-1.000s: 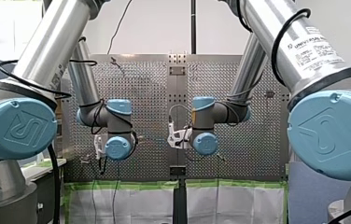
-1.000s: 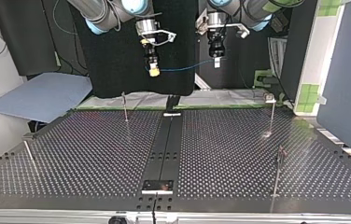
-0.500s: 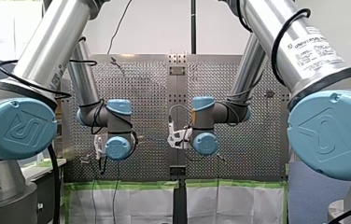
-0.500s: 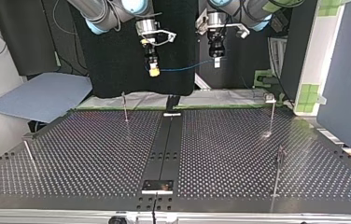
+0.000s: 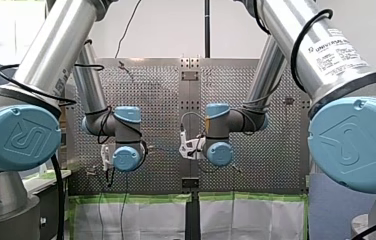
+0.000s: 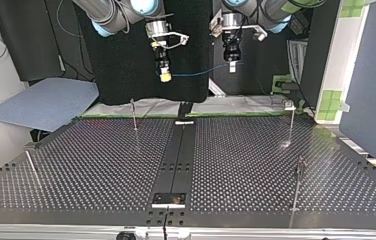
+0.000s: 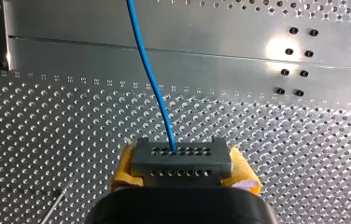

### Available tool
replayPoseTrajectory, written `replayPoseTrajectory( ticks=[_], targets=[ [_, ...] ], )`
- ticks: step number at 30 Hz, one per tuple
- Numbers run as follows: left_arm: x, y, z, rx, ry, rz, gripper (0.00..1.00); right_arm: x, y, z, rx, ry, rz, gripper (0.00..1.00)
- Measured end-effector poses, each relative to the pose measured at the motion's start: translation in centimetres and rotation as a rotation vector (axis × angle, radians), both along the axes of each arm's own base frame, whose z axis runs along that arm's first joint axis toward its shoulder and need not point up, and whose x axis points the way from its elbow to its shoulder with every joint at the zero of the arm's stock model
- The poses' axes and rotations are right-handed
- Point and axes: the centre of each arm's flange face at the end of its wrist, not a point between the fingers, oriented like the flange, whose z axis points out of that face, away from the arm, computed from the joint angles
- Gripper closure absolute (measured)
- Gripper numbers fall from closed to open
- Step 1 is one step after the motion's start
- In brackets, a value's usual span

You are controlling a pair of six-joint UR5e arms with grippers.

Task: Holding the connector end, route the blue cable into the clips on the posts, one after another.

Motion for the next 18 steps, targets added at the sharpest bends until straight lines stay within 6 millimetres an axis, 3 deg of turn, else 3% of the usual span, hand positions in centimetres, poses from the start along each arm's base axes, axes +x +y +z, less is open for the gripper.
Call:
replayPoseTrajectory(
  ticks=[14, 18],
  targets=[
    [0.0, 0.01, -0.02, 0.001, 0.001, 0.0, 1.0, 0.01, -0.01, 0.01, 0.0, 0.0, 0.0, 1.0],
    [0.12, 0.59, -0.91, 0.039, 0.035, 0.004, 1.0, 0.49, 0.26, -0.37, 0.013, -0.001, 0.0, 1.0]
  ],
)
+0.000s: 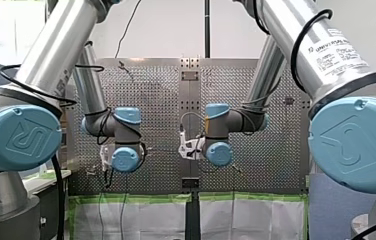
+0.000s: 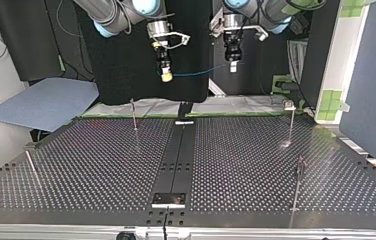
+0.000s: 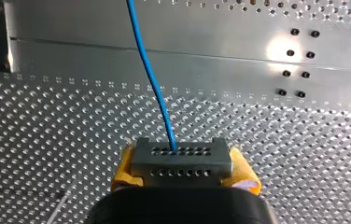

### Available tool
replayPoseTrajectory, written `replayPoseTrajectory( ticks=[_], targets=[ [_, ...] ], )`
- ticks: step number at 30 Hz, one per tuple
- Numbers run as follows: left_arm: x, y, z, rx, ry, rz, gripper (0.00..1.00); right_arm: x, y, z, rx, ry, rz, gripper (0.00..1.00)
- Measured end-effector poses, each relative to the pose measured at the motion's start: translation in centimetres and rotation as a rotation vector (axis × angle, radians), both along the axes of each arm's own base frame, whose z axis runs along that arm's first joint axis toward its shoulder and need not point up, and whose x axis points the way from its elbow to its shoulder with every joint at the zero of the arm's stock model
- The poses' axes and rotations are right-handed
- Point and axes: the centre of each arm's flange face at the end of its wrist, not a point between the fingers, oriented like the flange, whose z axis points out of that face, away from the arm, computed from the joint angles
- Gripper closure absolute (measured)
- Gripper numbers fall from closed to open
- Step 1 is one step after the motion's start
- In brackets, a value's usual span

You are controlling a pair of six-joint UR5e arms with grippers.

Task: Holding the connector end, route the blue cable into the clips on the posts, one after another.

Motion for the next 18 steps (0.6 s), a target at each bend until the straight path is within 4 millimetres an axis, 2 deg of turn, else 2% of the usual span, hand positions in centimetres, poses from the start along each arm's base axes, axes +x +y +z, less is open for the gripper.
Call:
replayPoseTrajectory(
  ticks=[5, 13, 18],
  targets=[
    [-0.2, 0.6, -1.1, 0.046, 0.055, 0.006, 1.0, 0.8, 1.7, -2.0, 0.047, 0.038, 0.0, 1.0],
    [-0.6, 0.9, -1.5, 0.068, 0.092, 0.006, 1.0, 1.1, 5.0, -5.8, 0.103, 0.116, -0.008, 1.0],
    [-0.6, 0.9, -1.5, 0.07, 0.094, 0.006, 1.0, 0.8, 5.2, -6.2, 0.106, 0.126, -0.041, 1.0]
  ],
)
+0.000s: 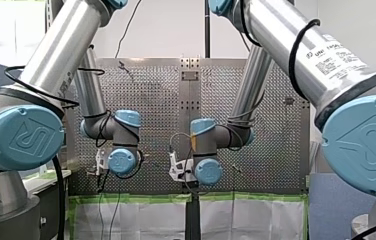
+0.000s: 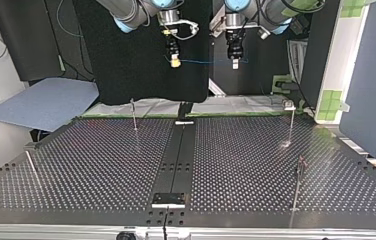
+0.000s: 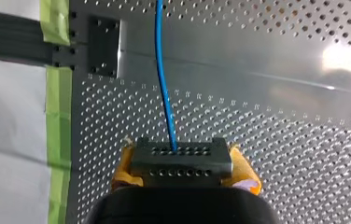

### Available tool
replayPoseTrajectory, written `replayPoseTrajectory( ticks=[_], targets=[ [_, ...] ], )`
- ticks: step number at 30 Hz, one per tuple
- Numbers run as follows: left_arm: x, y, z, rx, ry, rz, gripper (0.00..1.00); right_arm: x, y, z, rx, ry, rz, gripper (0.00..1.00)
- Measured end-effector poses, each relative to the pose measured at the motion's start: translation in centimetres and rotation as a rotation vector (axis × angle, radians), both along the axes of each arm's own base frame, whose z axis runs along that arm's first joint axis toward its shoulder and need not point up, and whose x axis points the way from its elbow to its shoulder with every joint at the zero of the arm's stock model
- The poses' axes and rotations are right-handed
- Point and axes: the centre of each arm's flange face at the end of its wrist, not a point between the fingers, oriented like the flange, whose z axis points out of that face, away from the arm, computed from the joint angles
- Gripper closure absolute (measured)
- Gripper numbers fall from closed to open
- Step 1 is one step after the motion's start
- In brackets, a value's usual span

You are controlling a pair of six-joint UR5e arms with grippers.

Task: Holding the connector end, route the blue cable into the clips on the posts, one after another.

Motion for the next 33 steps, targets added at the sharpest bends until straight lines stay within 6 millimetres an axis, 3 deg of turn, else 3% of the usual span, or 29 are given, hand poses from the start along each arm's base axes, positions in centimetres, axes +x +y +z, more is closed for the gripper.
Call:
replayPoseTrajectory(
  ticks=[7, 15, 19, 33],
  targets=[
    [0.0, 0.0, 0.1, -0.005, 0.0, -0.001, 1.0, -0.1, -0.4, 0.3, -0.003, -0.004, -0.029, 1.0],
    [0.5, 0.4, 2.0, -0.071, -0.002, 0.004, 1.0, -0.5, -4.0, 3.9, 0.003, -0.085, -0.098, 1.0],
    [1.0, 1.0, 3.1, -0.109, -0.002, 0.014, 1.0, -0.2, -5.3, 6.1, -0.001, -0.147, -0.088, 1.0],
    [2.1, 2.8, 6.9, -0.154, -0.03, 0.064, 1.0, 2.1, -9.7, 16.8, -0.078, -0.292, 0.001, 1.0]
  ],
)
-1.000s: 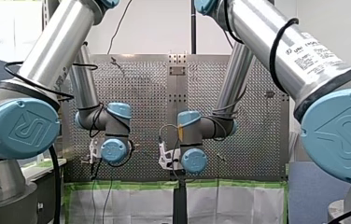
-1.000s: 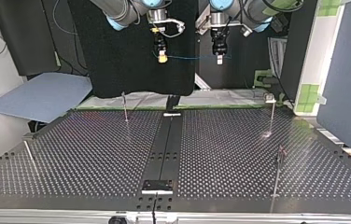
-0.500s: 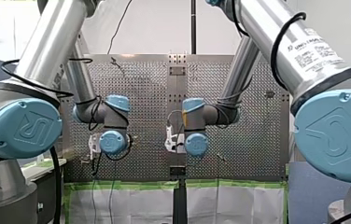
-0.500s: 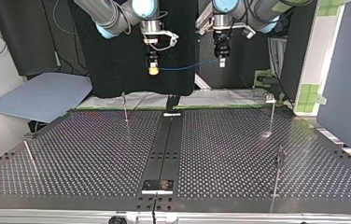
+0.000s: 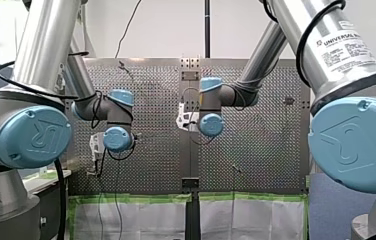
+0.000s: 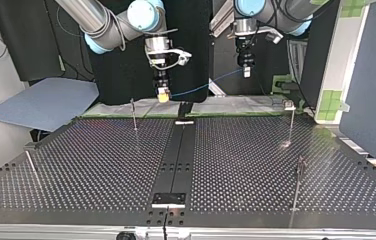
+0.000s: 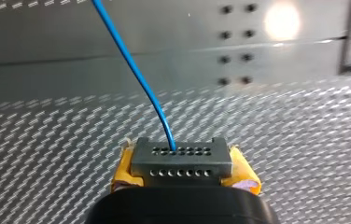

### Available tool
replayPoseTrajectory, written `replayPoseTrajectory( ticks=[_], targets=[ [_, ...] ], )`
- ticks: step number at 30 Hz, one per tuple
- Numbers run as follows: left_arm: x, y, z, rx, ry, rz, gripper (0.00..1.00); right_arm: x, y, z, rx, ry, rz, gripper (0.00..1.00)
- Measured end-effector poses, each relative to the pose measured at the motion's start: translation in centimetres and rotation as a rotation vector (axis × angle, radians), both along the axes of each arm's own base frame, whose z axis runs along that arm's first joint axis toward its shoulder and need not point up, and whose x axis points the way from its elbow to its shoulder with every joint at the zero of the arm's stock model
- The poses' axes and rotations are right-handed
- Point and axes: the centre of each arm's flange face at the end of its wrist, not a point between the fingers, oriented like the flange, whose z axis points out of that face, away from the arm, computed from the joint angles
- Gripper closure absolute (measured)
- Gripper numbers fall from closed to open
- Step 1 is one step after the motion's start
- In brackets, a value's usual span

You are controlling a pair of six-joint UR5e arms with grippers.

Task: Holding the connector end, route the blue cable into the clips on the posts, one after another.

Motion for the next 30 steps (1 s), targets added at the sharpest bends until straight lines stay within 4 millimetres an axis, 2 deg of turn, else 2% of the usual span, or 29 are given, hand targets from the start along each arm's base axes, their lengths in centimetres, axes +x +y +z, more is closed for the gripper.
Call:
replayPoseTrajectory(
  ticks=[5, 8, 14, 20, 30],
  targets=[
    [0.7, 0.3, 1.6, -0.018, -0.036, -0.002, 1.0, 0.9, -1.0, 3.8, -0.041, -0.051, 0.036, 1.0],
    [1.5, 0.4, 2.9, -0.027, -0.059, 0.002, 1.0, 1.3, -1.5, 4.9, -0.05, -0.061, 0.057, 1.0],
    [3.4, 0.6, 5.6, -0.038, -0.101, 0.002, 1.0, 2.5, -2.1, 6.8, -0.055, -0.06, 0.11, 1.0],
    [5.7, 1.6, 9.1, -0.055, -0.156, 0.007, 1.0, 3.9, -2.2, 8.6, -0.058, -0.056, 0.166, 1.0],
    [7.2, 4.4, 11.9, -0.062, -0.207, 0.043, 1.0, 5.4, -2.7, 11.3, -0.076, -0.073, 0.202, 1.0]
  ],
)
